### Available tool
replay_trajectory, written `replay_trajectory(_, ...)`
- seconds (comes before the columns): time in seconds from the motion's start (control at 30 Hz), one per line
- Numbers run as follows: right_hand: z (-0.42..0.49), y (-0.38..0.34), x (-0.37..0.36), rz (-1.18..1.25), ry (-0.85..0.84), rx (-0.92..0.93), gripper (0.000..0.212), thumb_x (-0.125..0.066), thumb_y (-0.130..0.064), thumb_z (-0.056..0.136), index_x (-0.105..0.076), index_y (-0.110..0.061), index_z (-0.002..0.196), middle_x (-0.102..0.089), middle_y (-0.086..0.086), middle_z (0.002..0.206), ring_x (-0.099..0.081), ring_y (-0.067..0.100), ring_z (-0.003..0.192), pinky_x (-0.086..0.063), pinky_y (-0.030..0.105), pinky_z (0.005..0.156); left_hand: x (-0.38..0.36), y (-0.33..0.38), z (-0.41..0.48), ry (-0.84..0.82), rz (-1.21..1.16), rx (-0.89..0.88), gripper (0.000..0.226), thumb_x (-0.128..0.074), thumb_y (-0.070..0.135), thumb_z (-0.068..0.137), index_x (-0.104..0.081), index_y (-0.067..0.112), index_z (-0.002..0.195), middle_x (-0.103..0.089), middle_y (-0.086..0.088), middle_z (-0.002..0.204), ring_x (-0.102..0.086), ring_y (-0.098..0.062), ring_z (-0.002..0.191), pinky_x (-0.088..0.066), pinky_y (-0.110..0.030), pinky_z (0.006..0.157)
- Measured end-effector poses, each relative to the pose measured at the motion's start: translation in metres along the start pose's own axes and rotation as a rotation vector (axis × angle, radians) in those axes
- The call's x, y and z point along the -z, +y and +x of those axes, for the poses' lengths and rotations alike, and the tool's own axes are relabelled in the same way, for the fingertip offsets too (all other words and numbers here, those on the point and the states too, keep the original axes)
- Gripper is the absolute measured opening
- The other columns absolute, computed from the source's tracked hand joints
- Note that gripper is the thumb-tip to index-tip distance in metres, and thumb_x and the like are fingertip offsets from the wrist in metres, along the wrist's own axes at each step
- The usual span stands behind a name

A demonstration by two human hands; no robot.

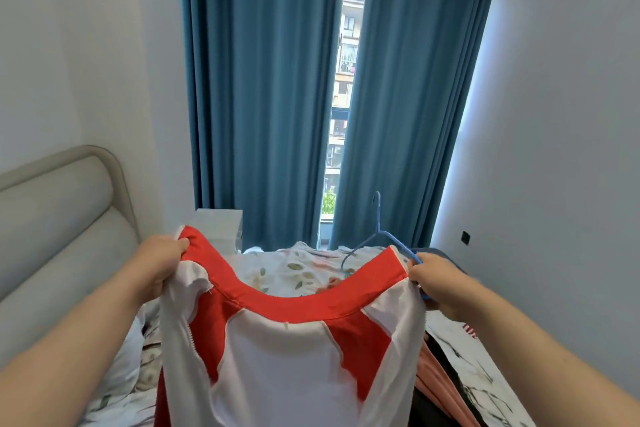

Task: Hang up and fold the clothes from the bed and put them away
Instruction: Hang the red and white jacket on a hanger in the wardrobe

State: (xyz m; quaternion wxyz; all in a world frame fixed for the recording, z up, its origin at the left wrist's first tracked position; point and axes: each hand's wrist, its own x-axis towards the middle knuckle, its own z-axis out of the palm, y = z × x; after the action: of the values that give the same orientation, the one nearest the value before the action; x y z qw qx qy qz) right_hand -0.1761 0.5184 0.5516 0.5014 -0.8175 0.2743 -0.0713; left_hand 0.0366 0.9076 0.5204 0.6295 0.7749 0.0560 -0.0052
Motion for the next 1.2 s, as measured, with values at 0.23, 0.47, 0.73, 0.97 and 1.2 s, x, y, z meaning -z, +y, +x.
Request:
replay_trajectory(0.23,0.033,0.114,-0.065,-0.003,-0.174,-0.160,0.036,-0.048,-0.001,0.087,-0.060,-0.023,0.061,-0.059,0.005,0.064,-0.055,0.018,0.056,-0.044,0.029,0.056,-0.053,-0.136,0.021,-0.124,-0.038,0.215,0.017,-0.051,0.011,0.101,-0.065,0.003,0.096,-0.067,-0.023,0.100,-0.064,-0.031,0.088,-0.050,-0.045,0.085)
replay_trajectory(0.47,0.109,0.211,-0.131,0.037,-0.052,-0.150,0.014,-0.056,-0.013,0.095,-0.069,-0.009,0.095,-0.074,0.011,0.092,-0.070,0.027,0.088,-0.058,0.047,0.086,-0.097,-0.261,0.050,-0.038,-0.091,0.329,0.027,-0.053,0.023,0.101,-0.065,-0.001,0.096,-0.066,-0.018,0.092,-0.060,-0.031,0.085,-0.048,-0.048,0.083)
replay_trajectory(0.73,0.236,0.318,-0.205,-0.033,0.015,-0.147,0.021,-0.048,-0.010,0.100,-0.058,-0.017,0.083,-0.061,0.000,0.079,-0.054,0.016,0.072,-0.039,0.025,0.059,-0.168,-0.376,0.134,0.010,-0.039,0.343,0.036,-0.054,0.038,0.095,-0.062,0.004,0.086,-0.059,-0.012,0.081,-0.053,-0.026,0.075,-0.041,-0.040,0.067)
replay_trajectory(0.97,0.302,0.399,-0.256,0.033,-0.066,-0.154,0.011,-0.060,-0.016,0.094,-0.064,-0.014,0.084,-0.065,0.011,0.075,-0.056,0.019,0.064,-0.048,0.035,0.060,-0.219,-0.456,0.186,0.029,0.010,0.292,0.052,-0.052,0.058,0.070,-0.057,0.008,0.083,-0.051,-0.011,0.079,-0.047,-0.025,0.072,-0.038,-0.042,0.067)
replay_trajectory(1.2,0.319,0.403,-0.253,0.347,0.093,-0.127,0.021,-0.044,-0.029,0.106,-0.062,-0.020,0.114,-0.067,0.007,0.097,-0.070,0.025,0.086,-0.062,0.031,0.070,-0.231,-0.509,0.178,-0.093,0.243,0.236,0.032,-0.061,0.022,0.094,-0.056,0.007,0.067,-0.042,-0.009,0.061,-0.038,-0.019,0.060,-0.030,-0.034,0.062)
